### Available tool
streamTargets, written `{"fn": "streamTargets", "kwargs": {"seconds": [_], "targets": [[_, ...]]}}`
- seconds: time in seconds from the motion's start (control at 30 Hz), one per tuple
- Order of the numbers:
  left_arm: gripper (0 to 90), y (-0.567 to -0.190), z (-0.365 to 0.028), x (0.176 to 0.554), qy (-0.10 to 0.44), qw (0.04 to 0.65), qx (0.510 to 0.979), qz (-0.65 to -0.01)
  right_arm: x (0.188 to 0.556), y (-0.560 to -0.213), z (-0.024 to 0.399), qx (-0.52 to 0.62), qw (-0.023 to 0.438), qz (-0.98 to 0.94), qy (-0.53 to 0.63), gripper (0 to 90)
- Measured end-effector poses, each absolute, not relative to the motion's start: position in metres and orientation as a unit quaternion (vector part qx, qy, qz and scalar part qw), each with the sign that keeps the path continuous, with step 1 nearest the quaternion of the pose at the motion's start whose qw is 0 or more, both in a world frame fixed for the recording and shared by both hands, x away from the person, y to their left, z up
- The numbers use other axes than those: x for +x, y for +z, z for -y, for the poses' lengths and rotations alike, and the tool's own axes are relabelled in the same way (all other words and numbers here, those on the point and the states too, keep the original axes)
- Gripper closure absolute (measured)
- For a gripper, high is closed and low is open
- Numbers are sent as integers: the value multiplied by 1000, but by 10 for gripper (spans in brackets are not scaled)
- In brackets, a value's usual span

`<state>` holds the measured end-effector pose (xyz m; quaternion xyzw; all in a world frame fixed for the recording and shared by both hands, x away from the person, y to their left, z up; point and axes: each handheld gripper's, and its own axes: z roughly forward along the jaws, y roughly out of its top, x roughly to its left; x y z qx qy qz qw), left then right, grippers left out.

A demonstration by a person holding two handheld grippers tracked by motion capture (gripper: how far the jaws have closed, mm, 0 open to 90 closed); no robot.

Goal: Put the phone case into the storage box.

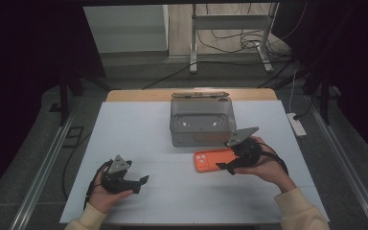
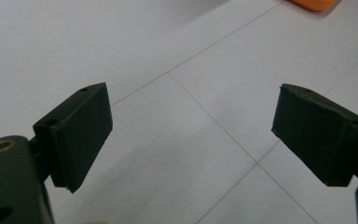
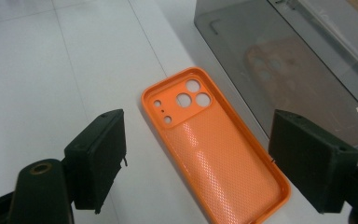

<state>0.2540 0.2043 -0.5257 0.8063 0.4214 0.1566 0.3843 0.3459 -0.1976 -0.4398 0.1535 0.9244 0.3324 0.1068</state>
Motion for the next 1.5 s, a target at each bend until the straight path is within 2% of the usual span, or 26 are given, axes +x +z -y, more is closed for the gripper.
{"fn": "streamTargets", "kwargs": {"seconds": [0.93, 1.5], "targets": [[122, -526, -206, 254, 155, 384, 806, -422, 353, -454, 175, 101, 88, -944, 302, 189], [122, -526, -206, 254, 155, 384, 807, -422, 356, -471, 172, 70, 72, -963, 250, 225]]}}
